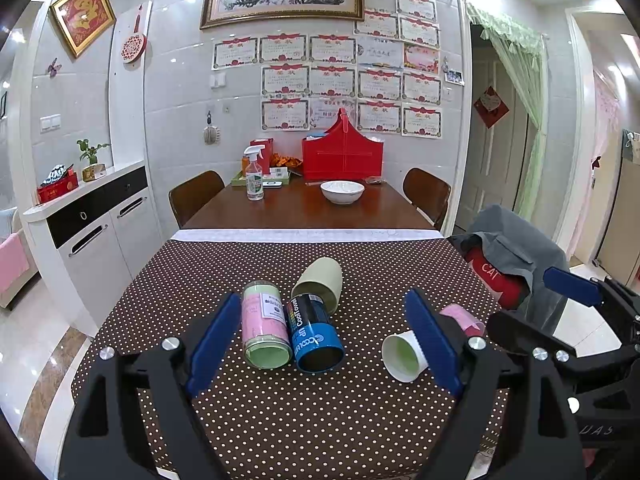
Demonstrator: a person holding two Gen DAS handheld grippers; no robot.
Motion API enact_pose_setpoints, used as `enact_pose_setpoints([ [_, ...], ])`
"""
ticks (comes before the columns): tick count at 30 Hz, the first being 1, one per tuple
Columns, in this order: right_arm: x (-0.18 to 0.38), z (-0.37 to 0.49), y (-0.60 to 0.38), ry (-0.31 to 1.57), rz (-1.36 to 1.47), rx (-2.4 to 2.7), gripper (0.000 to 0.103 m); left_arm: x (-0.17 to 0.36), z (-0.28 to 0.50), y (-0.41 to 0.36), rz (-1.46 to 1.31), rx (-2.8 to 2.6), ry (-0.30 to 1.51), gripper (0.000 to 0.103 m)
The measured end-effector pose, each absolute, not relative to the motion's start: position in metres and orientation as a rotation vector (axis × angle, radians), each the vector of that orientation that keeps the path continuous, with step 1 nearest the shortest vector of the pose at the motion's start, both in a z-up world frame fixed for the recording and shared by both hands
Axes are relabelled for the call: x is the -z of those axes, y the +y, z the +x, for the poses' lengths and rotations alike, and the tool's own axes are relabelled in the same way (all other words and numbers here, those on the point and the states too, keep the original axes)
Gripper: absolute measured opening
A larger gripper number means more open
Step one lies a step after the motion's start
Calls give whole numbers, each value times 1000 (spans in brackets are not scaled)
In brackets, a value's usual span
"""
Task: Flip cup upside down
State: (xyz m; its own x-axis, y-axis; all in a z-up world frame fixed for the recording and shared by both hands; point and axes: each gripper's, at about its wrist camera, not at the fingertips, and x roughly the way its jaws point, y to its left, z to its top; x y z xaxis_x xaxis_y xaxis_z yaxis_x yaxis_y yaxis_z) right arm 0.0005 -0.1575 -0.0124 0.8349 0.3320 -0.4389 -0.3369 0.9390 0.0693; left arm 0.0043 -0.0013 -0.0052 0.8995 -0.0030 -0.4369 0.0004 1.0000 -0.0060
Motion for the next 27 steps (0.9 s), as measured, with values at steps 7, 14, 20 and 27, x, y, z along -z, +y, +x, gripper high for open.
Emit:
enact_pose_setpoints([
  [7, 12, 0, -158, 464, -9, -356, 92, 3, 4, -2, -5, 3, 449, 83],
  [14, 9, 0, -156, 465, -11, -355, 92, 1, 5, -2, -6, 11, 448, 83],
  [20, 8, 0, -155, 469, -11, -356, 92, 1, 7, 0, -5, 14, 452, 83],
  [27, 7, 0, -155, 471, -10, -359, 92, 2, 9, 1, -13, 27, 458, 83],
])
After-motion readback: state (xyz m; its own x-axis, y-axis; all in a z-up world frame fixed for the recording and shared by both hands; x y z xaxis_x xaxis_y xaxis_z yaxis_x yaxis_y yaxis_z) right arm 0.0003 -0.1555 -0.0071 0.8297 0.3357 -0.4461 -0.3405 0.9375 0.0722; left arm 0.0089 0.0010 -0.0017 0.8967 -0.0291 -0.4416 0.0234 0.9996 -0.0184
